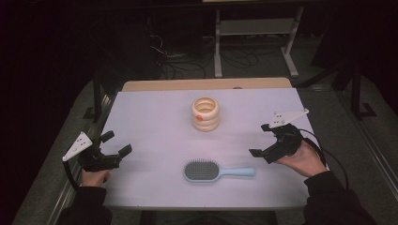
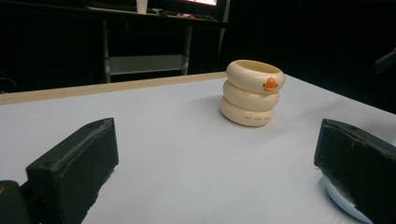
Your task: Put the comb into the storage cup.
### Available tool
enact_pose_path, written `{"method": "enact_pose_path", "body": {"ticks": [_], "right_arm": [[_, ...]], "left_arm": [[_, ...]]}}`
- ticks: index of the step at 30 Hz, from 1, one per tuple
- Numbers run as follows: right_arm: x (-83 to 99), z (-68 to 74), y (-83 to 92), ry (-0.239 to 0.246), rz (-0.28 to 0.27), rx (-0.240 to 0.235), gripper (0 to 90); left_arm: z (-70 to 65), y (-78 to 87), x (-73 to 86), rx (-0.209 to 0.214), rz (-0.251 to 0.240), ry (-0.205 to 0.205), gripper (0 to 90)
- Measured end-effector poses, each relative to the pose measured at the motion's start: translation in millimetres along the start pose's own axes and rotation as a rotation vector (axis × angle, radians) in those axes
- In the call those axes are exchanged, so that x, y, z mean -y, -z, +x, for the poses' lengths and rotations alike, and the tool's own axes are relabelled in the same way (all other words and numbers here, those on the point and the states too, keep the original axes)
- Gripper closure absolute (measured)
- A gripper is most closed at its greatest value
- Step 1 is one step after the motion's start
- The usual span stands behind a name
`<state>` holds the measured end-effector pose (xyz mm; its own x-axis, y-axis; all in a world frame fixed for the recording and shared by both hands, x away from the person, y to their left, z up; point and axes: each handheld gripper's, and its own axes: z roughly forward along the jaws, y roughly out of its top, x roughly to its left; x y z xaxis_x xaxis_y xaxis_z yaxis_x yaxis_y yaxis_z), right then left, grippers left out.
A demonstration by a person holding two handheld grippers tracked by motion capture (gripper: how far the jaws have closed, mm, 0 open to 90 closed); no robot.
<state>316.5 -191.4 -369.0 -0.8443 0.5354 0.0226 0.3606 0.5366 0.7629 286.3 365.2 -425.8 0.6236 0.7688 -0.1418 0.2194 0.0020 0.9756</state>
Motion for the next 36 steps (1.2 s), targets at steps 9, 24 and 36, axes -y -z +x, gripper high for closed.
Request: {"method": "enact_pose_path", "body": {"ticks": [9,24,36], "right_arm": [[-1.7,3.0,-8.6,0.019,0.032,-0.019,0.0],[-2.7,9.3,-30.1,0.050,0.124,-0.059,0.0],[-3.1,14.7,-44.4,0.075,0.167,-0.091,0.0]], "left_arm": [[0.0,0.1,0.0,0.000,-0.001,0.001,0.0],[-0.3,-0.1,-0.1,0.001,0.003,-0.002,0.0],[-0.6,-0.8,-0.1,0.006,0.006,-0.005,0.0]]}}
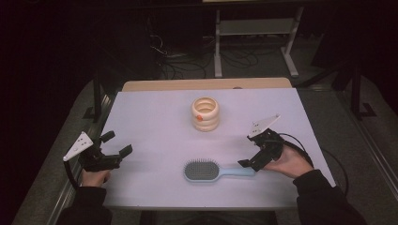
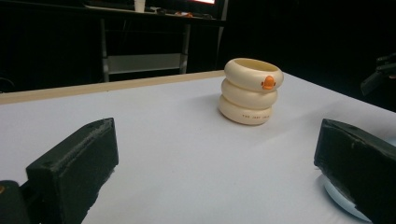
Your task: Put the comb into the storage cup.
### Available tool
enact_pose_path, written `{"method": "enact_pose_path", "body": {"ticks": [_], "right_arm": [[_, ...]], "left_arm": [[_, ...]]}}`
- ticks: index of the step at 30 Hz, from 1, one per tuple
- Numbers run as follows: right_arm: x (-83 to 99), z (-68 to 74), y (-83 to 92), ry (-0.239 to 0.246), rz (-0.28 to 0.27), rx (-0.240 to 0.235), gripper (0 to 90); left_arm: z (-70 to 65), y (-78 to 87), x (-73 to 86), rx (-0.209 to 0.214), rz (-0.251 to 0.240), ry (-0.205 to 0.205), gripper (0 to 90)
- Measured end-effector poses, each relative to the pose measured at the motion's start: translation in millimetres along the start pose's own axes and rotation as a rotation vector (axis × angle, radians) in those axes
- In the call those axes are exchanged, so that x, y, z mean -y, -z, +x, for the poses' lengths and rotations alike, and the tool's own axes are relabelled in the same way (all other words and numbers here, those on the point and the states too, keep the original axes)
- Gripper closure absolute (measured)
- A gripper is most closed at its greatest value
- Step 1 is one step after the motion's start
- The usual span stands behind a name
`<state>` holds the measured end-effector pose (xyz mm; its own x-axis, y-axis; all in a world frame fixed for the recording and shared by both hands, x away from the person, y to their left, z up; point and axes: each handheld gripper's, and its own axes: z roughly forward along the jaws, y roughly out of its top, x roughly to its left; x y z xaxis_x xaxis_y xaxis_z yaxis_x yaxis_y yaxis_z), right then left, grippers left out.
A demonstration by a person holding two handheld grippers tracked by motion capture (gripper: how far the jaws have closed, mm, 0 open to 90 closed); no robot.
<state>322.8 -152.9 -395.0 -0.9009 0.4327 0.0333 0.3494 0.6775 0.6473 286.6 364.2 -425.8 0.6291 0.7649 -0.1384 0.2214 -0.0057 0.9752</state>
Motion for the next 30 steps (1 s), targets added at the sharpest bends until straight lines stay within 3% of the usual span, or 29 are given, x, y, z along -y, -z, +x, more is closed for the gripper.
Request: {"method": "enact_pose_path", "body": {"ticks": [30], "right_arm": [[-8.3,17.6,-38.9,0.063,0.103,-0.083,0.0]], "left_arm": [[0.1,-0.1,-0.1,0.001,0.001,-0.001,0.0]]}}
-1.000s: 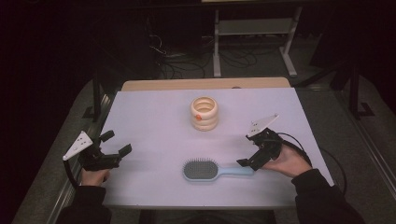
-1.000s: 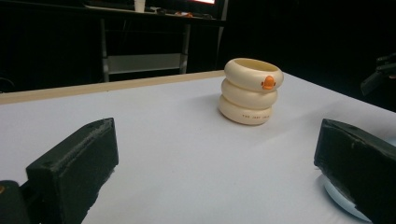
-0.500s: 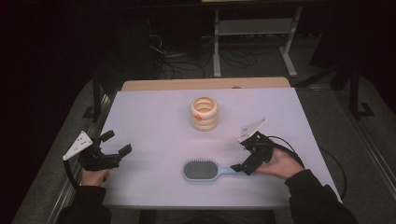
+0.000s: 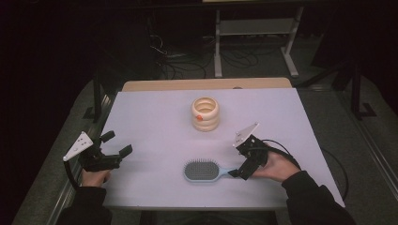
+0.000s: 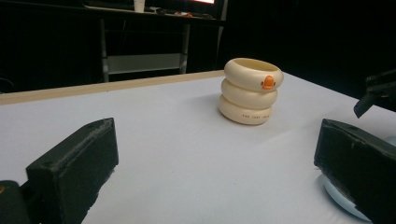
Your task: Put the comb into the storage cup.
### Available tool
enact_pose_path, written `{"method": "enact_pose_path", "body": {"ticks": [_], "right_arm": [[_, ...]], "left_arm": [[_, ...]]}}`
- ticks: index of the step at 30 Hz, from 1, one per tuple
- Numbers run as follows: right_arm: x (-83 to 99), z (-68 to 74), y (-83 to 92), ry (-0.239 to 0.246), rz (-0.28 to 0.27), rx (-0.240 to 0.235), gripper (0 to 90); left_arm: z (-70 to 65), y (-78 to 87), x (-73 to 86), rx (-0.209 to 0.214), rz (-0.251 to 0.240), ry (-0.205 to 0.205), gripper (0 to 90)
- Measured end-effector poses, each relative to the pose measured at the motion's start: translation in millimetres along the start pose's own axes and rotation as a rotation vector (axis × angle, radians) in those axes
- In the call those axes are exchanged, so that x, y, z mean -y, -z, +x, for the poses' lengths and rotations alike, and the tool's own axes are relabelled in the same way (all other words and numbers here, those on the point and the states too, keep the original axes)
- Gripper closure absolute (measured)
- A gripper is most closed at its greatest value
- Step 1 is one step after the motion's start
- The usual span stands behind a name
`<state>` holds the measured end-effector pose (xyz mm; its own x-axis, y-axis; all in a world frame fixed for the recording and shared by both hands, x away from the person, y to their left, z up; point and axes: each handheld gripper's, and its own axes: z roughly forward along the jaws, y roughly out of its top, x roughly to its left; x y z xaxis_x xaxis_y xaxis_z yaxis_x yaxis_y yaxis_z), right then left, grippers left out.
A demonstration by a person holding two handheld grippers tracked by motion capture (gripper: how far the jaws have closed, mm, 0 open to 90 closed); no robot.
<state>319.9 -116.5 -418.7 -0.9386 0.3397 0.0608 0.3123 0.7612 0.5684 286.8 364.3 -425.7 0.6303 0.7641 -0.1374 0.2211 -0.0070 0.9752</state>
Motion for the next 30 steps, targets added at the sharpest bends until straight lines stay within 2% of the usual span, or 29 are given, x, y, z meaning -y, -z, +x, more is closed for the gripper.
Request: {"method": "enact_pose_path", "body": {"ticks": [9,30], "right_arm": [[-1.3,3.3,-11.3,0.034,0.056,-0.004,0.0],[-8.7,9.5,-29.7,0.086,0.110,-0.036,0.0]], "left_arm": [[-0.1,-0.2,0.1,0.001,0.001,0.000,0.0],[-0.3,-0.8,0.2,0.003,0.002,0.002,0.0]]}}
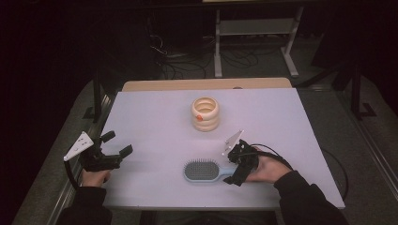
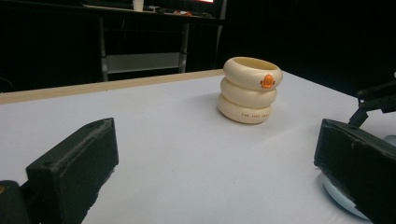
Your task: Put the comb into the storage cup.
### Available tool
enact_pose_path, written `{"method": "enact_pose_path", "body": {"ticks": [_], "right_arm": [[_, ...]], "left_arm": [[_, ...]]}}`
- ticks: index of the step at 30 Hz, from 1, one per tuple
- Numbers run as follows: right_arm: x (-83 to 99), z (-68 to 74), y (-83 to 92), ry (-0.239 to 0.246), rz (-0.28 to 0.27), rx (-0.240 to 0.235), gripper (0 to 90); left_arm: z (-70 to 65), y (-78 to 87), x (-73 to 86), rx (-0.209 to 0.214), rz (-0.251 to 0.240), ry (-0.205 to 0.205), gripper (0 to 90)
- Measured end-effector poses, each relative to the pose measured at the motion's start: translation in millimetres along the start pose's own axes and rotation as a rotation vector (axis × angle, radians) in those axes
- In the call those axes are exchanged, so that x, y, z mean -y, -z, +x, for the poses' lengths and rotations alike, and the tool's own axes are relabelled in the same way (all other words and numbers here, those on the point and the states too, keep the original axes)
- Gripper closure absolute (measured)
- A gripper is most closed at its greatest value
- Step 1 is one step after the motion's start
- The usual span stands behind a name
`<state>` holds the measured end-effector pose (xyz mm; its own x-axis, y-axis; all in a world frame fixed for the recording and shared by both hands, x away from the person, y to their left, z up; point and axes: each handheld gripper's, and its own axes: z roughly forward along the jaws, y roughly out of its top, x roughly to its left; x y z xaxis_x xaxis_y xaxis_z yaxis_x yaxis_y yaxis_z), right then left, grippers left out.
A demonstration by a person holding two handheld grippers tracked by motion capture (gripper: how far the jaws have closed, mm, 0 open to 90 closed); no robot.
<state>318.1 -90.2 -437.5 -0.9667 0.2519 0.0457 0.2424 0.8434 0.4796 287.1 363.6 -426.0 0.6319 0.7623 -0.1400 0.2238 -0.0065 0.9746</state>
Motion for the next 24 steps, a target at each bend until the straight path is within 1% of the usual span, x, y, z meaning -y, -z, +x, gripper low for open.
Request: {"method": "enact_pose_path", "body": {"ticks": [4,6,8,9,12,14,16,19,21,22,24], "right_arm": [[-2.8,1.4,-4.1,0.015,0.024,-0.008,0.3],[-4.2,1.7,-5.6,0.030,0.028,-0.011,2.6],[-6.2,2.3,-6.9,0.038,0.038,-0.022,5.9],[-6.2,2.3,-6.9,0.038,0.038,-0.022,5.9],[-8.0,2.2,-7.8,0.055,0.042,-0.036,12.2],[-8.5,1.9,-8.0,0.056,0.049,-0.044,14.3],[-8.6,1.4,-8.4,0.063,0.056,-0.057,19.0],[-8.5,2.1,-9.0,0.072,0.064,-0.063,23.0],[-8.2,3.2,-9.8,0.092,0.071,-0.068,29.8],[-8.2,3.2,-9.8,0.092,0.071,-0.068,29.8],[-8.3,3.1,-10.5,0.094,0.077,-0.068,33.1]], "left_arm": [[0.2,-0.1,0.2,0.000,0.000,0.001,0.0],[0.2,-0.2,0.2,0.000,0.001,0.001,0.0],[0.1,-0.1,0.2,-0.001,0.000,0.001,0.0],[0.3,0.0,0.1,0.000,0.000,0.001,0.0],[0.4,0.2,0.2,-0.001,0.000,0.000,0.0],[0.2,0.0,0.2,-0.001,0.001,0.001,0.0],[0.1,-0.1,0.3,-0.001,0.001,0.001,0.0],[0.3,-0.2,0.4,-0.001,0.002,0.001,0.0],[0.3,-0.3,0.4,-0.001,0.003,0.000,0.0],[0.2,-0.3,0.4,-0.001,0.003,0.000,0.0],[0.1,-0.4,0.4,-0.001,0.003,0.000,0.0]]}}
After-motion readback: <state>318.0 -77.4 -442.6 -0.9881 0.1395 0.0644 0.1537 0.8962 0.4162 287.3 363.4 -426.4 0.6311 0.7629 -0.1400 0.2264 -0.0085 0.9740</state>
